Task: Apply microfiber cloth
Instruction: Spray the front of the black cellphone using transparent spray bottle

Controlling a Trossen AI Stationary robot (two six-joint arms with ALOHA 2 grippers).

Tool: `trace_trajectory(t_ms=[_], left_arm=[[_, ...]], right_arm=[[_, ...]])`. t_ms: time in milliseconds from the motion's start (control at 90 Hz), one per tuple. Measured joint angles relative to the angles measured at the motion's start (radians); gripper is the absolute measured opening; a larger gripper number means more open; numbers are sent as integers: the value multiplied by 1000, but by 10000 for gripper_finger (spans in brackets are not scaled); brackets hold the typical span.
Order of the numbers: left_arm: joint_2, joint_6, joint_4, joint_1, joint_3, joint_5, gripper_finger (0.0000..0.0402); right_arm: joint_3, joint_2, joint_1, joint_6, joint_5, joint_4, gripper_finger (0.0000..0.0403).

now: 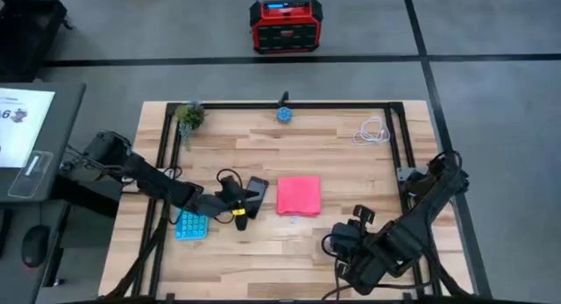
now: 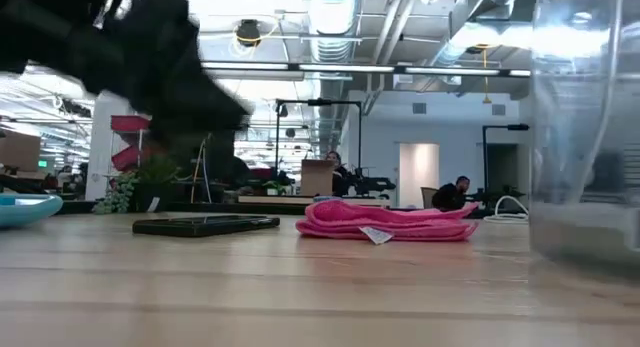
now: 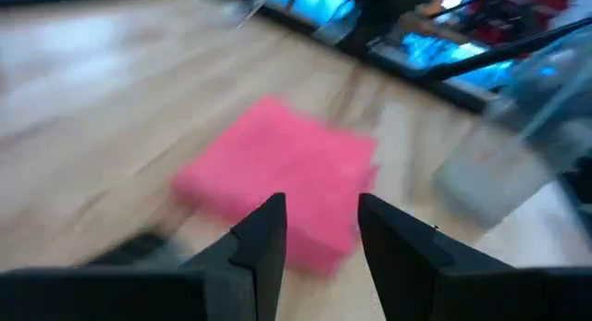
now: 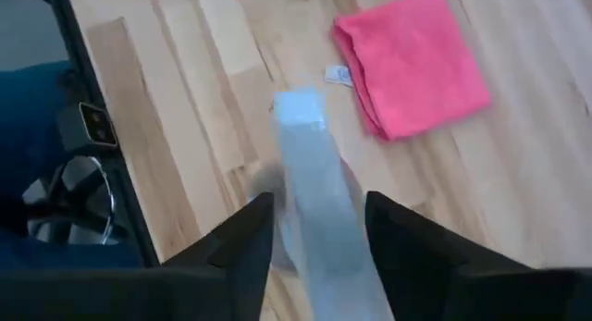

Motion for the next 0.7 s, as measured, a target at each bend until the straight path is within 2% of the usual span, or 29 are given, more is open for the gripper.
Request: trace_trajectory(t_ms=[133, 256, 378, 522, 633, 700], left_arm=[[18, 79, -187, -6, 177, 3, 118], [100, 91, -427, 57, 341, 37, 118], [231, 108, -547, 169, 462, 160, 118], [396, 78, -647, 287, 550, 318, 102], [490, 88, -668, 302, 596, 450, 78], [527, 88, -683, 282, 622, 469, 62]], right_arm=[[0, -22, 11, -29, 31, -2, 182], [0, -64, 40, -24, 73, -34, 182], [0, -114, 95, 27, 159, -78, 175], [-1, -139, 181, 118, 246, -96, 168], [-6, -134, 239, 179, 275, -97, 165], [-6, -122, 263, 201, 293, -98, 164]])
